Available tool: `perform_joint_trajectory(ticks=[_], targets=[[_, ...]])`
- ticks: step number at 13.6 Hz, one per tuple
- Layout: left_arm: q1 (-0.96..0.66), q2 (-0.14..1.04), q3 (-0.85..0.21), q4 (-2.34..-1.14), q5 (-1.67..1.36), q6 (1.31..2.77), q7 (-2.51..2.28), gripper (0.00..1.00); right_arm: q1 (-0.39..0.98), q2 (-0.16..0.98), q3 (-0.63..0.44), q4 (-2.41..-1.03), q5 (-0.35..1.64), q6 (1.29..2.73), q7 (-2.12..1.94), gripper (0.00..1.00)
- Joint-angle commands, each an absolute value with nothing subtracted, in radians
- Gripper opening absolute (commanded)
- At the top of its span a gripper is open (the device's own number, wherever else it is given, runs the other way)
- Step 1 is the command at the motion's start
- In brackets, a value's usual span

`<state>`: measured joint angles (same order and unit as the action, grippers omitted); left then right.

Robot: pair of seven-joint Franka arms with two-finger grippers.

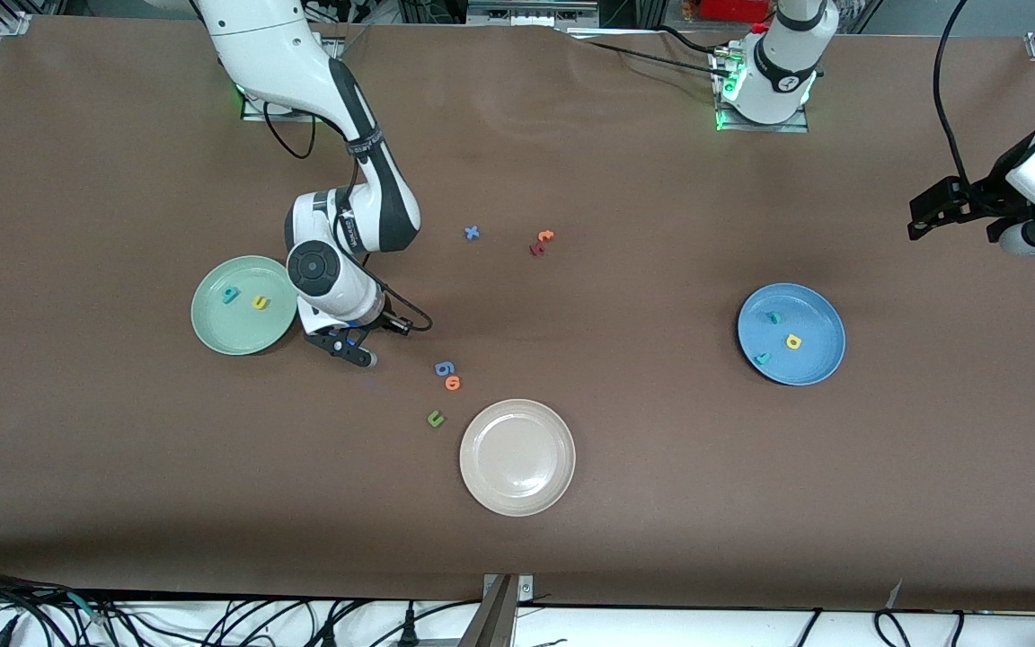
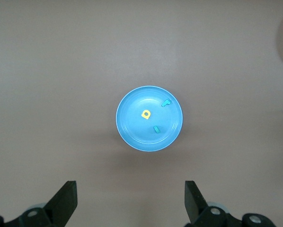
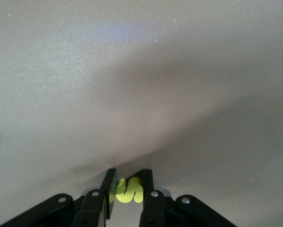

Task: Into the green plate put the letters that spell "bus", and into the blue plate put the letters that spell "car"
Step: 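Grasp the yellow s with the right gripper while the left gripper withdraws, then carry the s to the green plate and open the right gripper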

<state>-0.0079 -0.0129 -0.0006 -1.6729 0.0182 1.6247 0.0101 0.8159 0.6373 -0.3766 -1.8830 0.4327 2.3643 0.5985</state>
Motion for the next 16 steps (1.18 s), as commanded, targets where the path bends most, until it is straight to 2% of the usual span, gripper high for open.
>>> perform_joint_trajectory(ticks=[1, 5, 9, 11, 16], targets=[[-0.006, -0.014, 0.0, -1.683, -0.014, 1.637, 0.021, 1.0, 0.811, 0.591, -0.418, -1.882, 0.451, 2.259, 0.565, 0.15], [-0.006, -0.014, -0.002, -1.683, -0.014, 1.637, 0.021, 1.0, 0.813, 0.491, -0.563, -1.873, 0.451, 2.009, 0.441, 0.14], [-0.012, -0.012, -0.002, -1.683, -0.014, 1.637, 0.021, 1.0, 0.813, 0.469, -0.719, -1.897, 0.44, 1.847, 0.284, 0.14], [-0.012, -0.012, -0.002, -1.683, -0.014, 1.637, 0.021, 1.0, 0.813, 0.472, -0.75, -1.956, 0.428, 1.861, 0.224, 0.13], [-0.012, -0.012, -0.002, -1.683, -0.014, 1.637, 0.021, 1.0, 0.811, 0.48, -0.787, -2.14, 0.426, 2.077, 0.012, 0.13]])
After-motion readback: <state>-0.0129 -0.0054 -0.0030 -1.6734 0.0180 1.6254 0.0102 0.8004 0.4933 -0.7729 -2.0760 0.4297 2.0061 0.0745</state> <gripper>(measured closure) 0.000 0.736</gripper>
